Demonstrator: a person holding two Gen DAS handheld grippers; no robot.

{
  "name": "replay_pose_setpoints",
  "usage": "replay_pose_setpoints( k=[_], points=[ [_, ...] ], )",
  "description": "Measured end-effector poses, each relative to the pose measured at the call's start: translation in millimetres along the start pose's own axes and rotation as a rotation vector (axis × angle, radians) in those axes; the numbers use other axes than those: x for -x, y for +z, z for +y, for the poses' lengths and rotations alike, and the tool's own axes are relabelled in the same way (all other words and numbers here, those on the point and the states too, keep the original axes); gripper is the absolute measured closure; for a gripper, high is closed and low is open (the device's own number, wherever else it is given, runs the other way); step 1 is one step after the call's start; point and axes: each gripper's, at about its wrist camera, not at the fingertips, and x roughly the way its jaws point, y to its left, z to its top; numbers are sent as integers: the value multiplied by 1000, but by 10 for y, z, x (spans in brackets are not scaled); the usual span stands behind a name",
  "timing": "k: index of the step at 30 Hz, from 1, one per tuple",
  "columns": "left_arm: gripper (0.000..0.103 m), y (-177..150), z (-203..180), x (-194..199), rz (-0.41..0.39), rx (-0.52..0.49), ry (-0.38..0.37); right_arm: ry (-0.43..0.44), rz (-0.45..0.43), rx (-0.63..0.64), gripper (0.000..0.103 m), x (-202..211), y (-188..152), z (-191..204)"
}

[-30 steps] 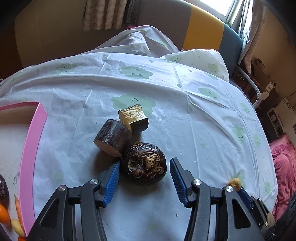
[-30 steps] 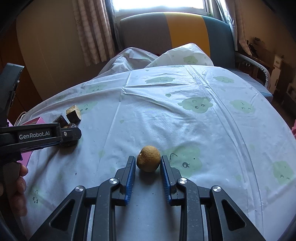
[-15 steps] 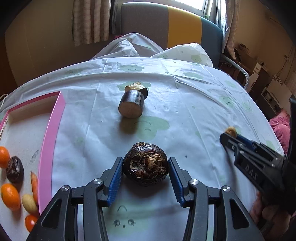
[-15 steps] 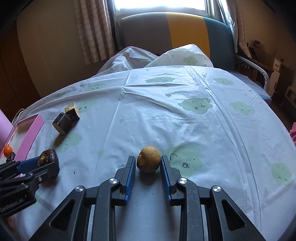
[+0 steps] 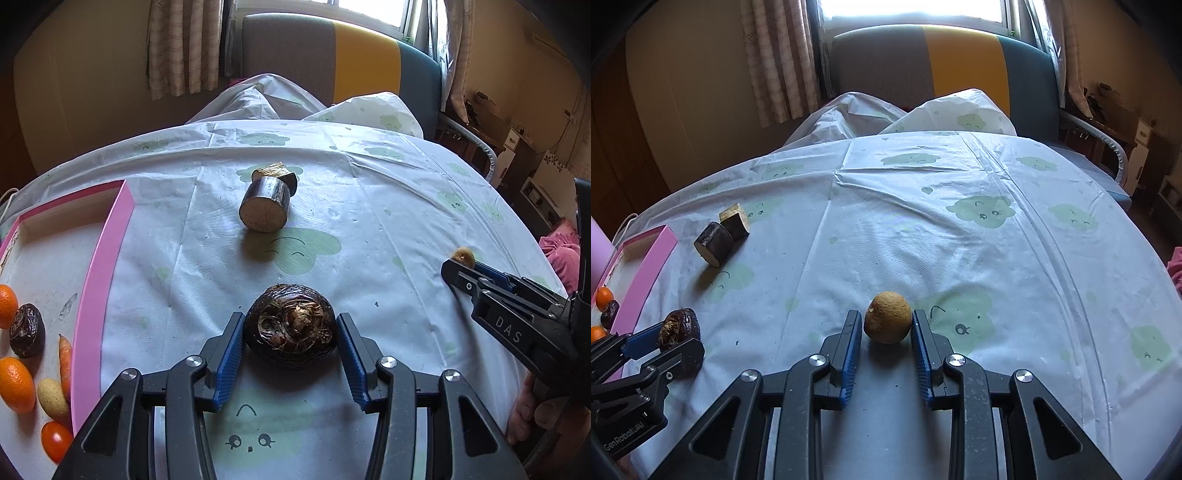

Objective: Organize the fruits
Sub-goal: 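Drop the dark round fruit into the tray with the left tool while the right tool holds its fruit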

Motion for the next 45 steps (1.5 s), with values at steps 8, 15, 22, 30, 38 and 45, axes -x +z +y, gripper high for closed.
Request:
replay_pose_setpoints(
  k=[8, 15, 22, 30, 38, 45],
  points=[
    [53, -21, 75, 112, 21, 23, 3, -1, 0, 1, 75, 0, -1, 1],
    [53, -37, 160, 460, -30, 23, -3, -15, 1, 14, 75, -6, -1, 15],
    [53, -35, 406, 876, -95, 36, 15, -27, 2, 22, 75, -8, -2, 37],
    [53, -161, 891, 1170, -124, 108, 83, -39, 5, 33, 75, -8, -4, 63],
    [53, -372, 1455, 1269, -115, 198, 166, -62, 8, 53, 75, -6, -4, 101],
    [53, -505, 1935, 1278, -97, 275, 238, -85, 12, 72, 75, -10, -3, 140]
  ],
)
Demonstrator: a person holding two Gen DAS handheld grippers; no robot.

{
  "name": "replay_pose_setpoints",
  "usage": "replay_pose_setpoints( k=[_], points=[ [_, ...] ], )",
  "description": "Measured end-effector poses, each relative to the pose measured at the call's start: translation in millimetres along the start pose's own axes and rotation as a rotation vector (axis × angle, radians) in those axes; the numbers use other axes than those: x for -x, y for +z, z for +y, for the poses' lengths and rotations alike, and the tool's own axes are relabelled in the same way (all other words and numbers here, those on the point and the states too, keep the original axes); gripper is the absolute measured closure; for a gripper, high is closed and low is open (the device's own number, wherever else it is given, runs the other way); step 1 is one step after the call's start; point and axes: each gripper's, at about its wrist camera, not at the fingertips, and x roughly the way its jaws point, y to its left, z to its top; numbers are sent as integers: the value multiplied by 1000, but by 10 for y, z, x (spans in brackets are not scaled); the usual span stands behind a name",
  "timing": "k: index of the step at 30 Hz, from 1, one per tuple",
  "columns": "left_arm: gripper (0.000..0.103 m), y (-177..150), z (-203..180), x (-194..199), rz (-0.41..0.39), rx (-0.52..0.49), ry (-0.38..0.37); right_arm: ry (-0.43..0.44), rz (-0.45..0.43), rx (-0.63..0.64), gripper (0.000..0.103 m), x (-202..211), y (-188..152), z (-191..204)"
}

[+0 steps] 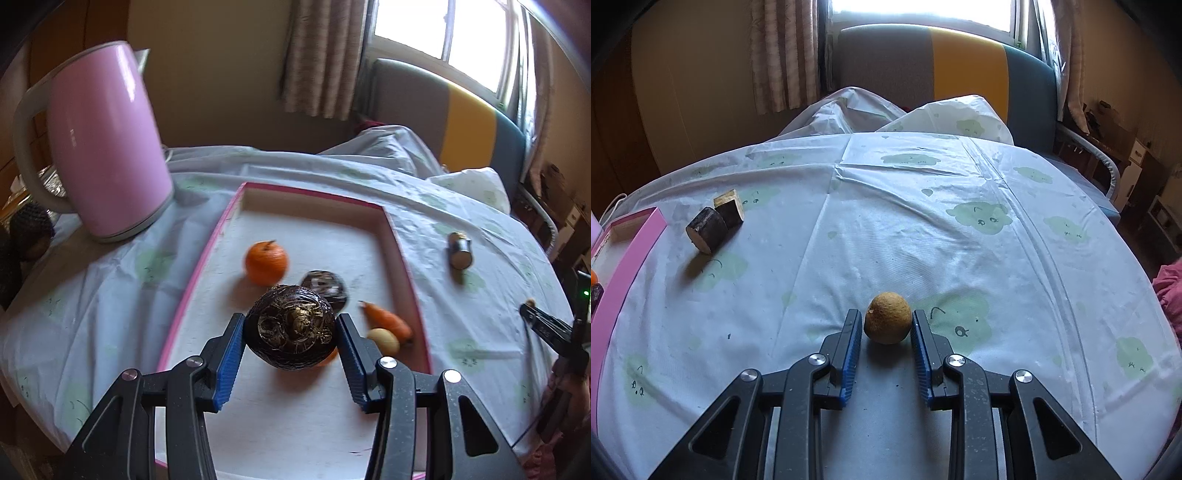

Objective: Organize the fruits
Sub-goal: 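Drop the dark round fruit into the tray with the left tool while the right tool holds its fruit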

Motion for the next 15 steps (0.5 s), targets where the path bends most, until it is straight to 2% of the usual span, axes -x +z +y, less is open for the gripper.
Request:
replay_pose_setpoints(
  k=[5, 8, 15],
  points=[
    [53, 22, 179, -115, 22, 26, 51, -11, 1, 9, 75, 0, 2, 20],
    [53, 27, 218, -164, 37, 47, 44, -15, 1, 12, 75, 1, 0, 30],
    [53, 60, 156, -134, 16, 45, 37, -16, 1, 13, 75, 6, -2, 30]
  ],
)
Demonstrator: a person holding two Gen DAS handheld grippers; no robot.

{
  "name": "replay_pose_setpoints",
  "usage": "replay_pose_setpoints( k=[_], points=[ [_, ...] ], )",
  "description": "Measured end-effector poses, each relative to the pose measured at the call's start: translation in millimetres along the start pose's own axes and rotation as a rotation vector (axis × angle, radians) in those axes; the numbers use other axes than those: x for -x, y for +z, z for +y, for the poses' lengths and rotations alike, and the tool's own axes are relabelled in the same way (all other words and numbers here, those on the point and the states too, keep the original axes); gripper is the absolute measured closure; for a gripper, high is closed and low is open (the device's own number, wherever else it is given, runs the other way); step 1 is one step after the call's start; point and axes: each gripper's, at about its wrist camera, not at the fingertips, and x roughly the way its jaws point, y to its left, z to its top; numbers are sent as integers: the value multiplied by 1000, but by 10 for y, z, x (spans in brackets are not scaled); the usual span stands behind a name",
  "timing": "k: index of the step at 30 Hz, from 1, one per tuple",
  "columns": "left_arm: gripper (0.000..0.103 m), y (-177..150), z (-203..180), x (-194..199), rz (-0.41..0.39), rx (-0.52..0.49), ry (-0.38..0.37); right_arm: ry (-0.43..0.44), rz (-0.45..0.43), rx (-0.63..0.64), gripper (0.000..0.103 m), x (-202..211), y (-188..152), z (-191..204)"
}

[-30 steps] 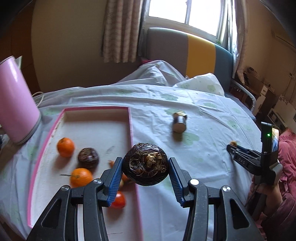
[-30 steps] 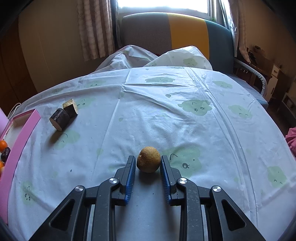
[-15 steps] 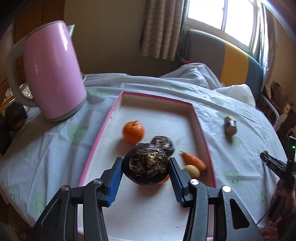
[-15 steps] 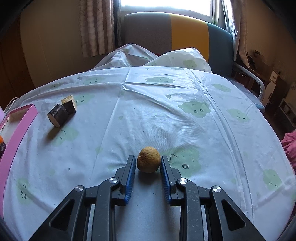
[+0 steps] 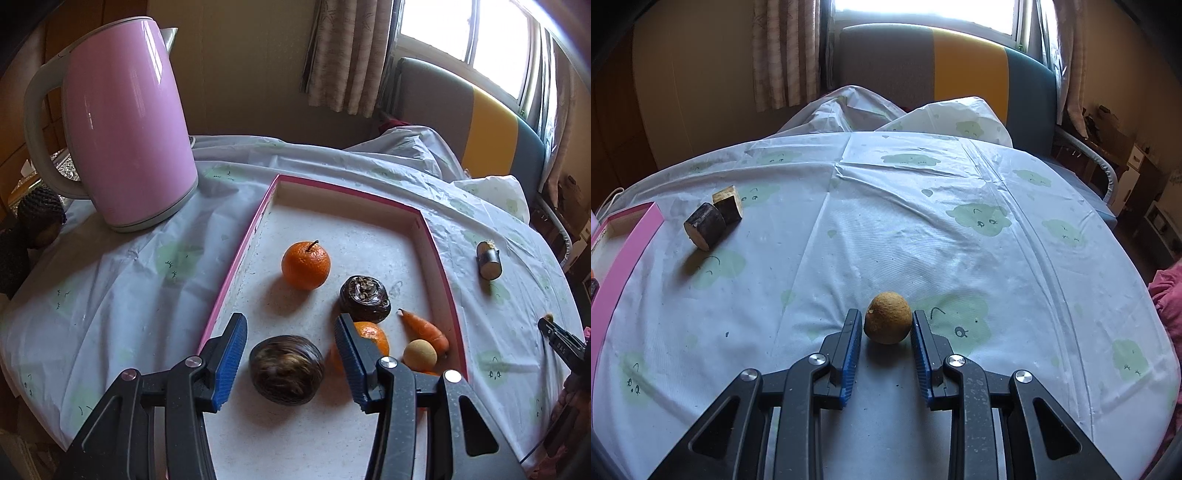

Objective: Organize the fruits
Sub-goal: 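Drop the dark round fruit into the tray with the left tool while the right tool holds its fruit, then lower the second yellow fruit into the tray and open the right tool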

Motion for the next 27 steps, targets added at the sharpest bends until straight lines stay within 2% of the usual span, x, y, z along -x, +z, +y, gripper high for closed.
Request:
replay_pose_setpoints(
  k=[12, 27],
  points=[
    [53, -89, -141, 180, -35, -21, -24, 0, 0, 0, 75, 1, 1, 4],
    [53, -286, -196, 264, -24, -44, -56, -20, 1, 27, 78, 33, 4, 57]
  ],
)
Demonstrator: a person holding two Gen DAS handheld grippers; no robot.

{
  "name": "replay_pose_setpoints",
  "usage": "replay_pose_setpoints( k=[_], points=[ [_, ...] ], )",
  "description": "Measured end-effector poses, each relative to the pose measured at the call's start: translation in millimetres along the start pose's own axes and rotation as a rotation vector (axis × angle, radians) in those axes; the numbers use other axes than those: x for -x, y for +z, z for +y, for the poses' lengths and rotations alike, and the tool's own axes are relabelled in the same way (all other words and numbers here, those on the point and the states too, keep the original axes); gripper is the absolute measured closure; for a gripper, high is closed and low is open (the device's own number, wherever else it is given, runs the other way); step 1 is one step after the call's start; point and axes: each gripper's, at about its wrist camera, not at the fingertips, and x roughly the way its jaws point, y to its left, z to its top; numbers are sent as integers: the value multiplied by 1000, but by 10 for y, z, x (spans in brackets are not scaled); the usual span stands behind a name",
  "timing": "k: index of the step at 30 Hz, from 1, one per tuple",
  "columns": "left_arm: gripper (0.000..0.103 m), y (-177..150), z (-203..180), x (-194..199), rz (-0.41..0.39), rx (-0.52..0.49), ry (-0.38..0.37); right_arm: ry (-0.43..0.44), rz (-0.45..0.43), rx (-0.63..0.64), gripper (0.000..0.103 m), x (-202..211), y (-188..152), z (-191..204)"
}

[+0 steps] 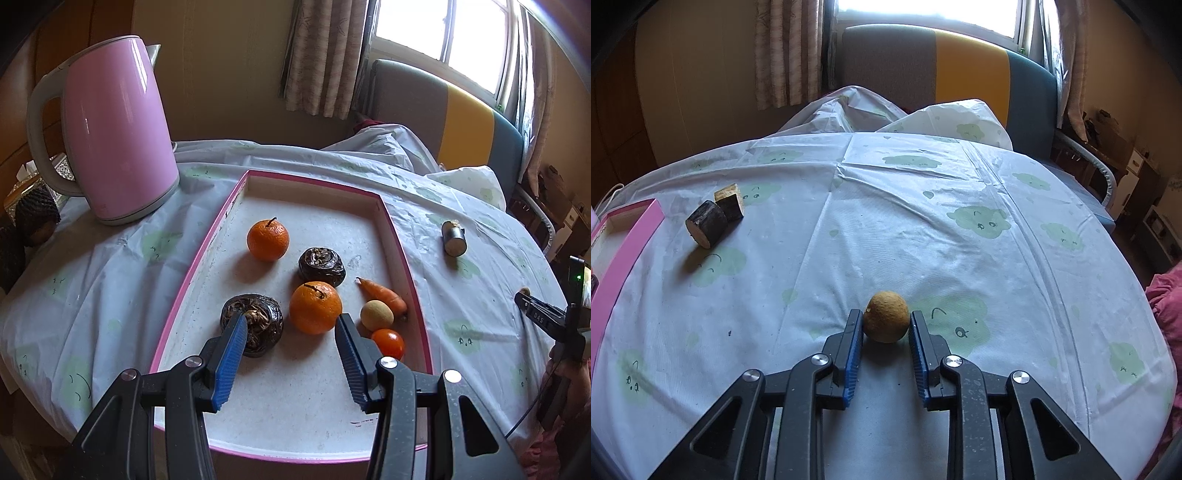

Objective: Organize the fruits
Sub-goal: 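Lower the second yellow fruit into the tray and open the right tool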

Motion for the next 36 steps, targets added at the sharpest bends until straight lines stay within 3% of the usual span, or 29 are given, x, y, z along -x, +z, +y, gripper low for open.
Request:
replay_pose_setpoints(
  k=[6, 11, 19, 28, 36],
  points=[
    [53, -39, 7, 26, 4, -8, -2, 17, 2, 17, 78, 62, -20, 87],
    [53, -66, 16, 12, 13, -7, -4, 85, 11, 41, 78, 143, -50, 319],
    [53, -89, 91, -15, 22, 10, 8, 260, -3, 154, 78, 363, -51, 1042],
    [53, -69, 286, -22, 16, 64, 19, 497, -50, 268, 78, 740, 164, 1957],
    [53, -60, 338, -9, 11, 79, 10, 537, -26, 344, 78, 632, 232, 2589]
  ],
)
